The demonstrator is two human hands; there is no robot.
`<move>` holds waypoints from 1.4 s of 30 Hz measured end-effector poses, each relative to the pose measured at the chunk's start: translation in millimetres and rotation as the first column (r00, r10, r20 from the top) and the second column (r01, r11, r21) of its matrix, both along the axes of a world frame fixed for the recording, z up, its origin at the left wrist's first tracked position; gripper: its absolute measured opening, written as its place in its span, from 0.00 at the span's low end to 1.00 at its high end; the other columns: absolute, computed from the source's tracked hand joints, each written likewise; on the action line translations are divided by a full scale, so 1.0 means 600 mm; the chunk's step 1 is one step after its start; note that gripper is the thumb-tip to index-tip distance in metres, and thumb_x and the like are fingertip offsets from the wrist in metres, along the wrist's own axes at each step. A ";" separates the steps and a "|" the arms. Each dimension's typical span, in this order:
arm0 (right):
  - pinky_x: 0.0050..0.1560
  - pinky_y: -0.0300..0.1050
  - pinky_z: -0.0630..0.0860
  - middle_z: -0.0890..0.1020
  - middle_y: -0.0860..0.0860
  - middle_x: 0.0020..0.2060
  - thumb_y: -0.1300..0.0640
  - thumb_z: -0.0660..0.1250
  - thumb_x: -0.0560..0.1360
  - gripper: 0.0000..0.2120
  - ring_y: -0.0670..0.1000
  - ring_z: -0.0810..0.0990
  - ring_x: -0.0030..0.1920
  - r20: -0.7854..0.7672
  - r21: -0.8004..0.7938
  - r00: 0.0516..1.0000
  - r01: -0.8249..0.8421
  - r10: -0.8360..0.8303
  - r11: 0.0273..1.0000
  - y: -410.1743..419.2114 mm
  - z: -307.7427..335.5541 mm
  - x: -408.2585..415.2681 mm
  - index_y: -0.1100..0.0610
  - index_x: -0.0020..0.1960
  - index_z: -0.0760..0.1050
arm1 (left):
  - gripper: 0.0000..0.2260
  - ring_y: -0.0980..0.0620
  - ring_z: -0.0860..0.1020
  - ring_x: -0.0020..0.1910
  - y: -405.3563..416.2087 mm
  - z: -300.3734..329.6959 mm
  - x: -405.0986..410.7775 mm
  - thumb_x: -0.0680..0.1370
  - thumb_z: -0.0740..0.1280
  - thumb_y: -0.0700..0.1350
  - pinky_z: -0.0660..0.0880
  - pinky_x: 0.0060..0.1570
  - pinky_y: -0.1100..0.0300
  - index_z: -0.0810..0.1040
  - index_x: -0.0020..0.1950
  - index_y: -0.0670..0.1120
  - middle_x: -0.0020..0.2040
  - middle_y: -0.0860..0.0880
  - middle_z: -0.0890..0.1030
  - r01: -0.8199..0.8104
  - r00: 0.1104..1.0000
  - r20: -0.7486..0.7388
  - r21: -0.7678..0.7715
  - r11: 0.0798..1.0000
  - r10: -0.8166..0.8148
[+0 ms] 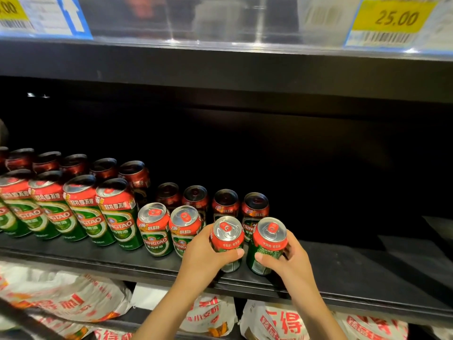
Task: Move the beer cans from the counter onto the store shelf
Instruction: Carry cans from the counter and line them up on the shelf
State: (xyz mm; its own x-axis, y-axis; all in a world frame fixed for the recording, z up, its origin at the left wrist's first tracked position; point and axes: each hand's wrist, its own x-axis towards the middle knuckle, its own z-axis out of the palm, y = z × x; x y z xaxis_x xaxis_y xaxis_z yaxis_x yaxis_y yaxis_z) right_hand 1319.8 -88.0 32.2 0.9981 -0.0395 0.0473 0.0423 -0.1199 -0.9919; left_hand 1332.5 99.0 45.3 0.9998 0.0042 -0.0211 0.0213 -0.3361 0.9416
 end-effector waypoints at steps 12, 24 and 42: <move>0.51 0.25 0.72 0.76 0.38 0.59 0.61 0.78 0.65 0.36 0.34 0.74 0.58 0.028 -0.061 0.999 -0.044 0.046 0.997 -0.005 -0.040 0.017 0.40 0.66 0.66 | 0.24 0.69 0.75 0.54 -0.007 -0.018 0.000 0.67 0.76 0.52 0.72 0.52 0.71 0.68 0.56 0.65 0.54 0.65 0.77 -0.003 0.998 0.056 0.002 1.000 0.003; 0.59 0.31 0.71 0.74 0.37 0.63 0.59 0.78 0.64 0.40 0.35 0.72 0.63 -0.024 -0.144 0.999 -0.027 0.023 0.989 -0.017 -0.076 0.021 0.43 0.70 0.63 | 0.36 0.65 0.63 0.67 -0.002 -0.087 -0.017 0.72 0.72 0.43 0.61 0.63 0.67 0.56 0.72 0.61 0.68 0.64 0.65 0.018 1.000 0.000 -0.019 1.000 -0.018; 0.48 0.22 0.67 0.70 0.31 0.56 0.60 0.76 0.67 0.35 0.30 0.70 0.55 -0.047 -0.263 0.999 -0.031 0.019 0.964 -0.012 -0.073 0.014 0.36 0.61 0.60 | 0.33 0.65 0.64 0.67 -0.009 -0.102 -0.027 0.73 0.71 0.49 0.63 0.65 0.71 0.58 0.73 0.55 0.68 0.60 0.67 -0.050 0.984 0.175 0.103 0.993 0.032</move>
State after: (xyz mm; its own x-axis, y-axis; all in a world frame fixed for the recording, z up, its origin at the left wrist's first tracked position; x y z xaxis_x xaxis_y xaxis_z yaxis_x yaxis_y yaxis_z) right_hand 1328.3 -95.4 -11.6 0.9999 -0.0064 0.0091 0.0060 -0.3764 -0.9264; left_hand 1316.5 93.6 -15.7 0.9872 0.0382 0.1546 -0.1226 -0.4370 0.8911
